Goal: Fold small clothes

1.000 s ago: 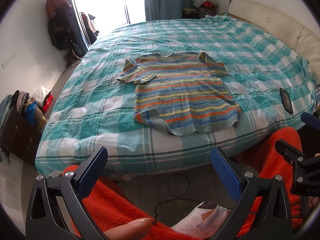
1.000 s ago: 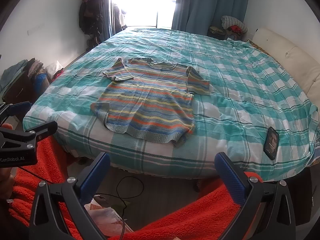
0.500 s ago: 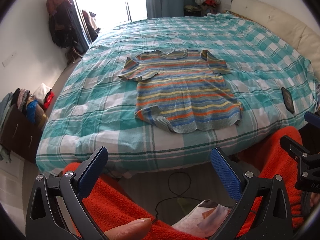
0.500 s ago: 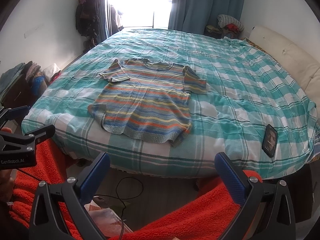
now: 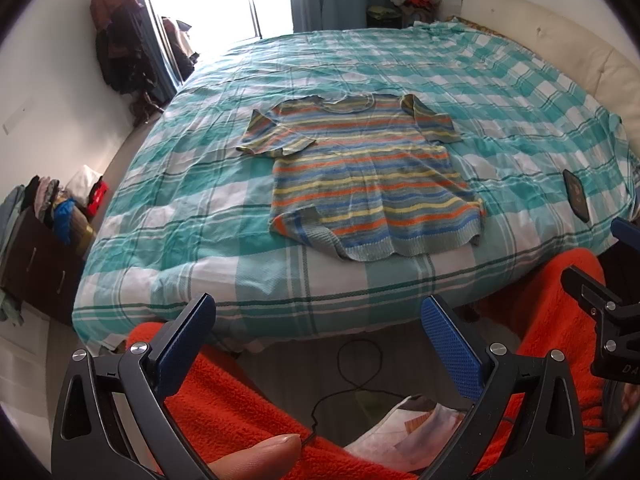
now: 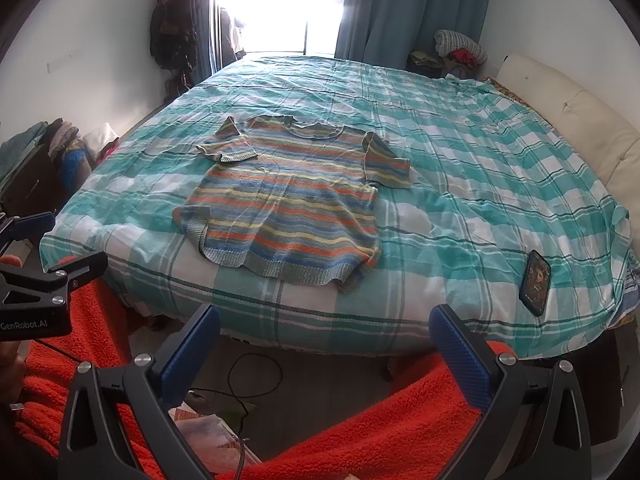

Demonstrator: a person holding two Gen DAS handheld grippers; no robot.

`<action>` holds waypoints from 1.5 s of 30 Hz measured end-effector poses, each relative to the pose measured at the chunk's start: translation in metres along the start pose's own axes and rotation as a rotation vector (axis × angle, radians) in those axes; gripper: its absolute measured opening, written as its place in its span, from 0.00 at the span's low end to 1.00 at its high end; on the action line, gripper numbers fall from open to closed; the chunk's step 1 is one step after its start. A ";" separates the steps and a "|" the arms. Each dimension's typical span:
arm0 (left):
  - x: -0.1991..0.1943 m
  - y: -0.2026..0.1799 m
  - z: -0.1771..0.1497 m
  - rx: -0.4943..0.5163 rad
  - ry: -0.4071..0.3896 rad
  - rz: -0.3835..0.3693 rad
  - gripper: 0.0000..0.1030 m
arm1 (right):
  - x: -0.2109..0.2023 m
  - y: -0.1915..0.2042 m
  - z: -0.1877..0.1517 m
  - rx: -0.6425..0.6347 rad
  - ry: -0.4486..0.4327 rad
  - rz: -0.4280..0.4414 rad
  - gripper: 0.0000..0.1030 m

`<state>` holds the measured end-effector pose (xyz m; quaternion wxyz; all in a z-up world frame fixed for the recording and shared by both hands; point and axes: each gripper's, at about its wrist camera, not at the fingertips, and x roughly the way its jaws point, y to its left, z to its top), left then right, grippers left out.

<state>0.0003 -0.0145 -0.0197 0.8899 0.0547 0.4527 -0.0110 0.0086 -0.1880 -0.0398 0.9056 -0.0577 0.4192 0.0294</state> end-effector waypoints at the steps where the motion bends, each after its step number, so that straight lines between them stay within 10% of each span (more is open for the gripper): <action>1: 0.000 0.000 0.000 0.000 0.001 0.002 1.00 | 0.000 0.000 0.000 0.000 0.002 0.000 1.00; 45: 0.006 -0.003 -0.005 0.010 0.035 0.009 1.00 | 0.012 0.002 -0.009 0.002 0.036 0.009 1.00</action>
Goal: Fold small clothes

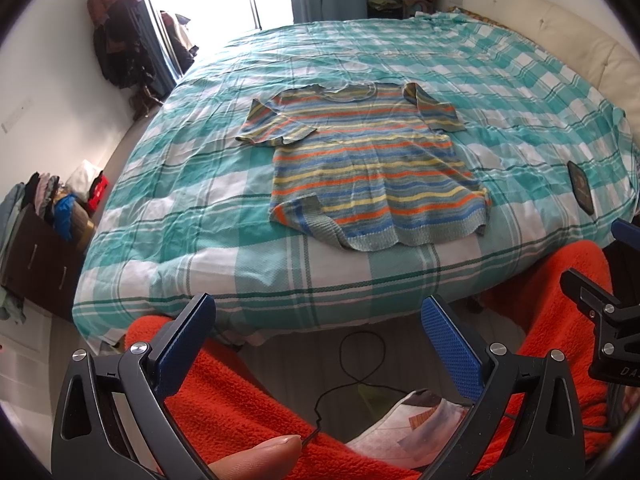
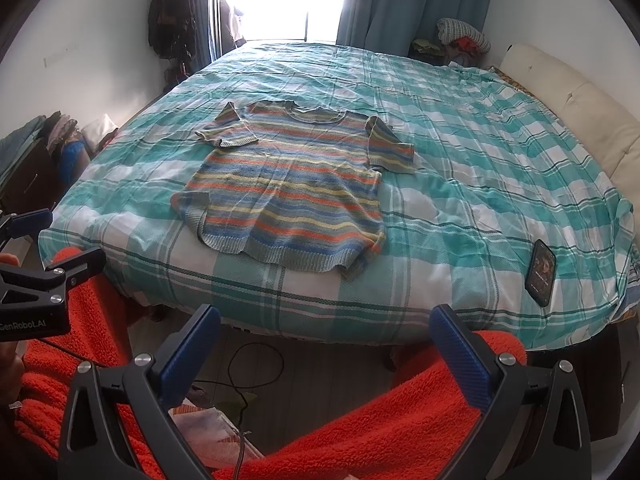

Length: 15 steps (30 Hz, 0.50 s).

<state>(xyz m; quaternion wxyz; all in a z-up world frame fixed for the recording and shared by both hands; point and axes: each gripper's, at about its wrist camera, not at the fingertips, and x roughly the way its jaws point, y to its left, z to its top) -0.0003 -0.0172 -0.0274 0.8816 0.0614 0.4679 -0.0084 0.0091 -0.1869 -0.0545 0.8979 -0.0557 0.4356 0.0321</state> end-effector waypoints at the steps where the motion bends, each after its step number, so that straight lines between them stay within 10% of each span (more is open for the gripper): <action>1: 0.000 0.000 -0.001 0.001 -0.001 0.000 1.00 | 0.000 0.000 0.001 0.001 0.000 0.000 1.00; 15: -0.002 0.030 0.015 -0.102 -0.082 0.064 1.00 | 0.000 -0.001 0.001 0.003 -0.003 0.010 1.00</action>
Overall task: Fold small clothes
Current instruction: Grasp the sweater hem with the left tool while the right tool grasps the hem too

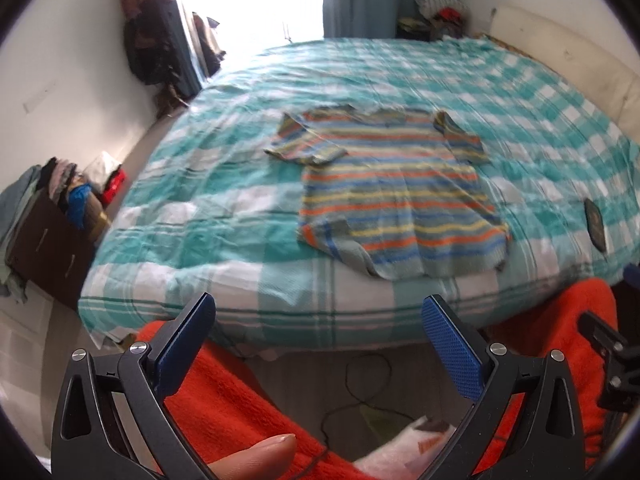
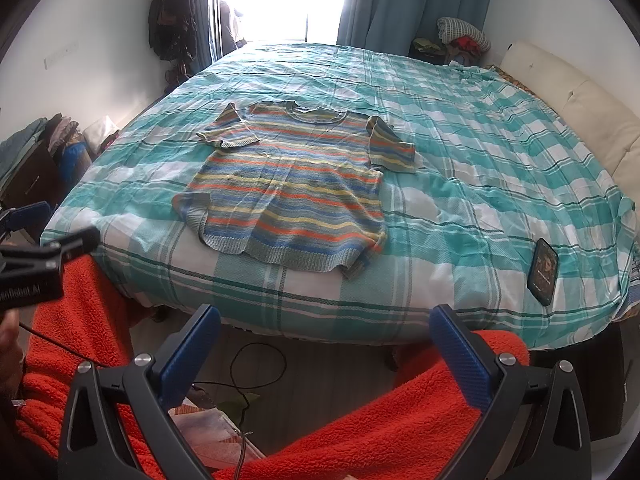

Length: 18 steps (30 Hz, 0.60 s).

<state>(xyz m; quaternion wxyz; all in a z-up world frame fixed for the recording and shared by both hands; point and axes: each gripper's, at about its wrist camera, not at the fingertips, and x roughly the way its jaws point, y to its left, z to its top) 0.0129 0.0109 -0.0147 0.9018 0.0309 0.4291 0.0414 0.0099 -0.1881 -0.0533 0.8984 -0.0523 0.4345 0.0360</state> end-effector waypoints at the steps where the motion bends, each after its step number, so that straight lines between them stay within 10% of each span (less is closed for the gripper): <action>1: 0.000 0.006 0.003 -0.007 -0.025 0.018 1.00 | -0.001 -0.001 0.000 0.002 -0.010 0.011 1.00; 5: 0.005 0.037 0.021 -0.032 -0.118 0.122 1.00 | -0.009 -0.018 0.010 0.036 -0.104 0.035 1.00; 8: 0.023 0.065 0.030 -0.103 -0.048 0.110 1.00 | -0.021 -0.040 0.017 0.090 -0.218 0.088 1.00; 13: 0.074 0.088 0.039 -0.255 0.052 -0.067 0.99 | -0.014 -0.061 0.027 0.138 -0.253 0.090 1.00; 18: 0.166 0.051 0.078 -0.030 0.189 -0.420 0.99 | 0.007 -0.066 0.025 0.161 -0.167 0.107 1.00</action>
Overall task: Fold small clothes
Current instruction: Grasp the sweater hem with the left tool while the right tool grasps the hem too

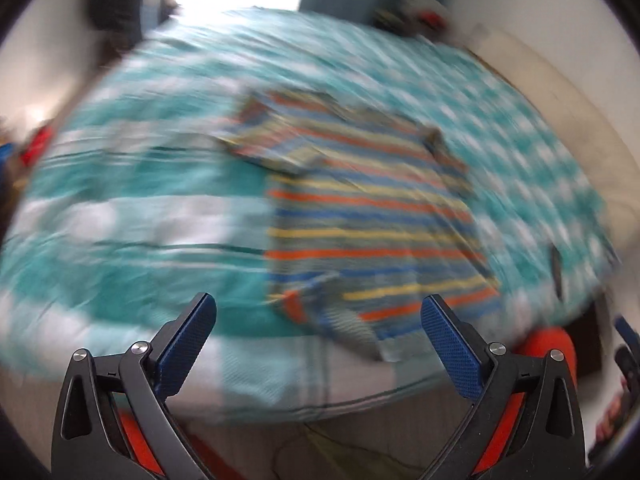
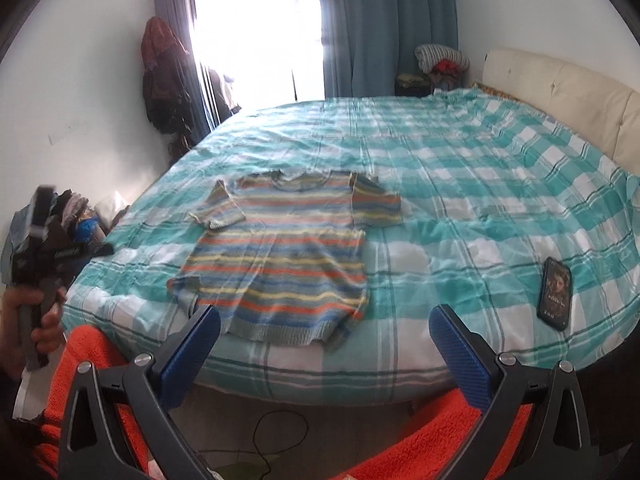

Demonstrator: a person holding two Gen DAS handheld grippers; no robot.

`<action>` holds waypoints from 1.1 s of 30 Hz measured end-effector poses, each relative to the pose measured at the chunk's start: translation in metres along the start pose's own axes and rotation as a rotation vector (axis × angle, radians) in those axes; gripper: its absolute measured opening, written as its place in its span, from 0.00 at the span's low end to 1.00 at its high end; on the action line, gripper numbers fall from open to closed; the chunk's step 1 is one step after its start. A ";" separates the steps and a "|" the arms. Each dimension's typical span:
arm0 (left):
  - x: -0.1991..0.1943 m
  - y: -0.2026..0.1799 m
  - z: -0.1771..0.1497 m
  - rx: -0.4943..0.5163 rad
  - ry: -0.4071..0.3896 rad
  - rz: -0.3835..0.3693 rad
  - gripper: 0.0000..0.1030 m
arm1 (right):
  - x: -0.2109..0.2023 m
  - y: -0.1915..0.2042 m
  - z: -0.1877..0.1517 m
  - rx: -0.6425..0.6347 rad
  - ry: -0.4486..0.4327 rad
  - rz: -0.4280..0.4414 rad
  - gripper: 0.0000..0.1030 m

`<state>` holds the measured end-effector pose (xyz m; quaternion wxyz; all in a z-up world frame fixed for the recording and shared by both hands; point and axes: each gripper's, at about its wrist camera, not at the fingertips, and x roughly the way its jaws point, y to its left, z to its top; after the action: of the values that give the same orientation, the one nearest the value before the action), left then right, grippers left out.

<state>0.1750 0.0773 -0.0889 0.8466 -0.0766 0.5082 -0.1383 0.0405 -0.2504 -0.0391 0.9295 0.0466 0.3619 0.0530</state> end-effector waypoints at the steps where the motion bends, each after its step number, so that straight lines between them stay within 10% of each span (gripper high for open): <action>1: 0.018 -0.001 0.006 0.039 0.033 -0.022 0.99 | 0.004 -0.002 -0.003 0.011 0.021 0.008 1.00; 6: 0.106 -0.013 0.011 0.261 0.171 0.027 0.92 | 0.008 -0.023 -0.014 0.072 0.067 -0.030 1.00; 8: 0.129 -0.015 0.005 0.300 0.232 0.019 0.53 | 0.008 -0.031 -0.020 0.091 0.086 -0.052 1.00; 13: 0.109 -0.016 -0.010 0.356 0.233 -0.093 0.08 | 0.010 -0.039 -0.025 0.091 0.115 -0.085 1.00; 16: 0.078 -0.016 -0.030 0.442 0.246 -0.157 0.06 | 0.019 -0.045 -0.023 0.102 0.130 -0.090 1.00; 20: 0.065 -0.003 -0.058 0.567 0.322 -0.040 0.08 | 0.042 -0.052 -0.016 0.111 0.131 -0.067 1.00; 24: 0.056 0.039 -0.053 0.319 0.270 -0.030 0.31 | 0.083 -0.079 -0.015 0.215 0.148 0.045 1.00; 27: 0.045 0.050 -0.049 0.121 0.139 -0.104 0.69 | 0.130 -0.103 -0.026 0.314 0.232 0.102 0.97; 33: 0.078 0.036 -0.050 -0.033 0.135 -0.145 0.63 | 0.209 -0.121 -0.049 0.513 0.352 0.314 0.65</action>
<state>0.1712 0.0880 -0.1880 0.7970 -0.1175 0.5593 -0.1954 0.1681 -0.3399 -0.2297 0.7915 0.3238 0.5066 0.1099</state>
